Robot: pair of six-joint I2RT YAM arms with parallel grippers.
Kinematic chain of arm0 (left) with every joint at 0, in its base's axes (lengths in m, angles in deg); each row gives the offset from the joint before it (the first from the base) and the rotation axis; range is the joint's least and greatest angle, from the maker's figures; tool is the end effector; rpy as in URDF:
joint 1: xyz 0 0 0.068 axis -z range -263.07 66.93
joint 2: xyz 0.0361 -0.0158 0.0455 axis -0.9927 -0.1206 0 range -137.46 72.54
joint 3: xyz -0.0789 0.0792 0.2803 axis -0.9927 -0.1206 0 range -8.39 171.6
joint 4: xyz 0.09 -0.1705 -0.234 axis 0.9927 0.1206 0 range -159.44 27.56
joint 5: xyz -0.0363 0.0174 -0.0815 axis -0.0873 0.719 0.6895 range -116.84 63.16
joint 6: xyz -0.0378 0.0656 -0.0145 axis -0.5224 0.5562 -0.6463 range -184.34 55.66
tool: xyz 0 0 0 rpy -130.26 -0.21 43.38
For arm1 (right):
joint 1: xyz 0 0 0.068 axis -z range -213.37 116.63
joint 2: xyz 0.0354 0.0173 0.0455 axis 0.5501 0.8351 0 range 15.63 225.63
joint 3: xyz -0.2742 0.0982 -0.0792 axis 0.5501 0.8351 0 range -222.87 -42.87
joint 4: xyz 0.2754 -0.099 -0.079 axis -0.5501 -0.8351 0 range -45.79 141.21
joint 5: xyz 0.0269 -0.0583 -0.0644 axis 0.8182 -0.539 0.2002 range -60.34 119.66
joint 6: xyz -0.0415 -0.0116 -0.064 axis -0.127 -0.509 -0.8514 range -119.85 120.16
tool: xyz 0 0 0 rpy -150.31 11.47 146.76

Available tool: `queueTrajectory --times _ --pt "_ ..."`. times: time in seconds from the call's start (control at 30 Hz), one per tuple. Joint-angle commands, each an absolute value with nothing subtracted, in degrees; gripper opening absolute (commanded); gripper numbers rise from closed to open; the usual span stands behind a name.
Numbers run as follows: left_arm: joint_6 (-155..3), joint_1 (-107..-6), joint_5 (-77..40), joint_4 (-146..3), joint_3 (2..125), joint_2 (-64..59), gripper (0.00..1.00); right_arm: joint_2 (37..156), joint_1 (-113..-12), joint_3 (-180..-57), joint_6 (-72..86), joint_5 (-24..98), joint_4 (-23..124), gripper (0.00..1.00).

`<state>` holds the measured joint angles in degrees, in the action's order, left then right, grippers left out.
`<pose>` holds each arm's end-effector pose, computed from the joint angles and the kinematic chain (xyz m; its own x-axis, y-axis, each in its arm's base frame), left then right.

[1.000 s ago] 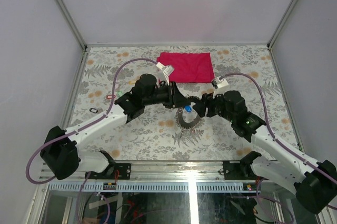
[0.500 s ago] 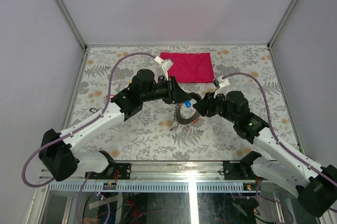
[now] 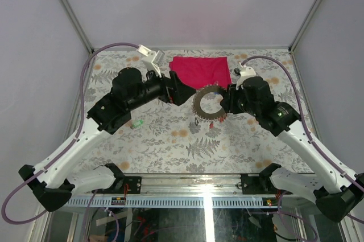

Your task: Put the keys on the keyring

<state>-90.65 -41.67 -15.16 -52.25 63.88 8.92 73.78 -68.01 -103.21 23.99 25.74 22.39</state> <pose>0.2185 -0.2103 0.4591 -0.4533 -0.1788 -0.8732 0.6660 0.5832 -0.4651 0.2298 0.1533 0.3716 -0.5462 0.1127 -0.8300 -0.3236 0.8856 0.3332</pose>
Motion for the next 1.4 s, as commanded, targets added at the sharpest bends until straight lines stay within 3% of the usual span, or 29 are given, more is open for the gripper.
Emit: queueTrajectory --times 0.0,0.17,0.4,0.63,0.83,1.1,1.27,1.37 --pt "-85.37 -41.96 -24.55 -47.03 63.21 11.62 0.99 75.51 -67.34 -110.90 21.79 25.07 11.12 0.00" --pt "-84.30 -42.00 -27.18 -50.57 57.75 16.45 0.99 77.62 -67.26 -115.59 19.99 29.40 4.51 0.00" --pt "-79.10 -41.98 -22.35 -61.50 44.42 27.14 0.96 79.46 -67.21 -120.15 16.83 38.72 -0.42 0.00" --pt "-70.75 -41.93 -15.46 -71.58 33.67 38.10 0.88 83.02 -67.21 -122.50 12.83 54.24 -3.63 0.00" --pt "-71.80 -41.66 -15.88 -75.23 30.49 39.94 0.78 86.62 -67.21 -123.55 13.27 62.45 -2.83 0.00" --pt "-80.69 -41.15 -29.33 -81.98 22.85 46.31 0.76 92.08 -66.82 -126.08 13.33 64.57 -8.13 0.00" --pt "-86.53 -41.08 -39.16 -72.95 24.49 45.53 0.77 95.84 -66.64 -127.24 15.09 62.90 -10.35 0.00" --pt "-87.76 -41.14 -38.97 -71.46 23.95 44.86 0.85 97.33 -66.19 -127.86 15.83 61.87 -11.33 0.00"
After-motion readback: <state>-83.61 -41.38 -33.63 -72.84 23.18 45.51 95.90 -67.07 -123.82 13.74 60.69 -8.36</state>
